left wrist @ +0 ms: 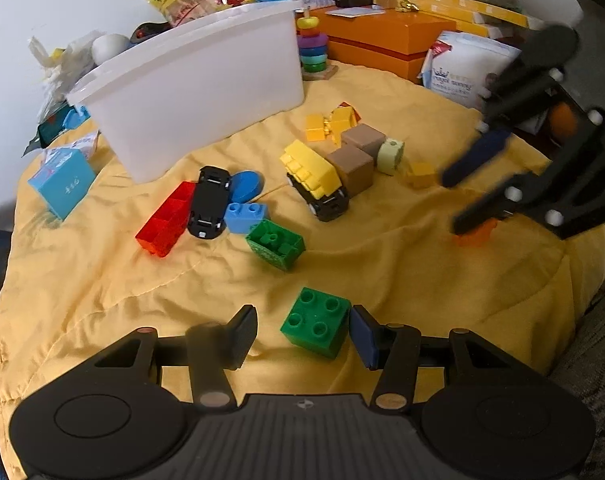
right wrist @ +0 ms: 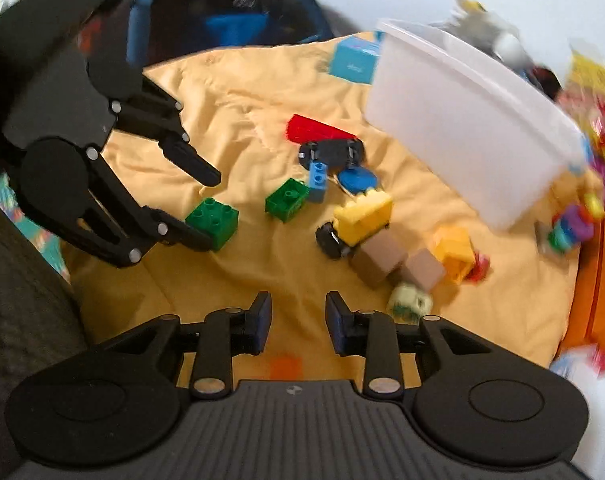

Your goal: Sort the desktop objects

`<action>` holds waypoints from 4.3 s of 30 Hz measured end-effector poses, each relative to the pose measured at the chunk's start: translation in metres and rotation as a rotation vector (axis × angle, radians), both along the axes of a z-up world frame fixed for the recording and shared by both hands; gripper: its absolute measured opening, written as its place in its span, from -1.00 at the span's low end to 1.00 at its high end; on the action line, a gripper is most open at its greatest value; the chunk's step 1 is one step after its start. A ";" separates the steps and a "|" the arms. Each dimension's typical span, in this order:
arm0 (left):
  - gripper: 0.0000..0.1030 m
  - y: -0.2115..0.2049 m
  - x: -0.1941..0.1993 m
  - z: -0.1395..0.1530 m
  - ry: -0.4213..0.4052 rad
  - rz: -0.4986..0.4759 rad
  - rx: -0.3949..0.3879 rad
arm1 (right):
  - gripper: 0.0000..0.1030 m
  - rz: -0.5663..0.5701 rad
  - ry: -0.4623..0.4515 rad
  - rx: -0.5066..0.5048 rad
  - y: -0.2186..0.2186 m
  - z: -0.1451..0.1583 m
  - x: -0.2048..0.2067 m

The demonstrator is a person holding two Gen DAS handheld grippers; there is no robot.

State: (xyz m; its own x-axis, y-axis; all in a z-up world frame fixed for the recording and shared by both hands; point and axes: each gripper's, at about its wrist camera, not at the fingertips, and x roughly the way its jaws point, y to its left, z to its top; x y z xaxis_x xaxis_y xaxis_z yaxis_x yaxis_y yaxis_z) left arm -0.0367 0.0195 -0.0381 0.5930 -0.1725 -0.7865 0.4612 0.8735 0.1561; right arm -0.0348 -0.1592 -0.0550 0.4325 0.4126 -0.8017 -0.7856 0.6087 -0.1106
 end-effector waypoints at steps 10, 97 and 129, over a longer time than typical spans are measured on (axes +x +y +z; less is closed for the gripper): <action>0.07 0.001 0.003 0.000 0.012 0.001 -0.002 | -0.55 -0.083 0.113 -0.016 -0.021 -0.001 -0.011; 0.41 0.025 0.109 0.097 -0.273 0.133 -0.224 | -0.14 -0.413 -0.277 0.366 -0.005 0.091 0.143; 0.40 0.008 0.031 -0.018 0.104 0.181 -0.153 | 0.29 -0.173 -0.069 0.034 0.015 -0.027 0.017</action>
State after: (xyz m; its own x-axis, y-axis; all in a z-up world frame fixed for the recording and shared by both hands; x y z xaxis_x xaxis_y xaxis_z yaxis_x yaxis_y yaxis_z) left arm -0.0054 0.0278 -0.0556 0.5422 -0.1926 -0.8179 0.3022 0.9529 -0.0240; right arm -0.0177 -0.1445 -0.0818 0.5527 0.3536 -0.7546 -0.6600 0.7385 -0.1374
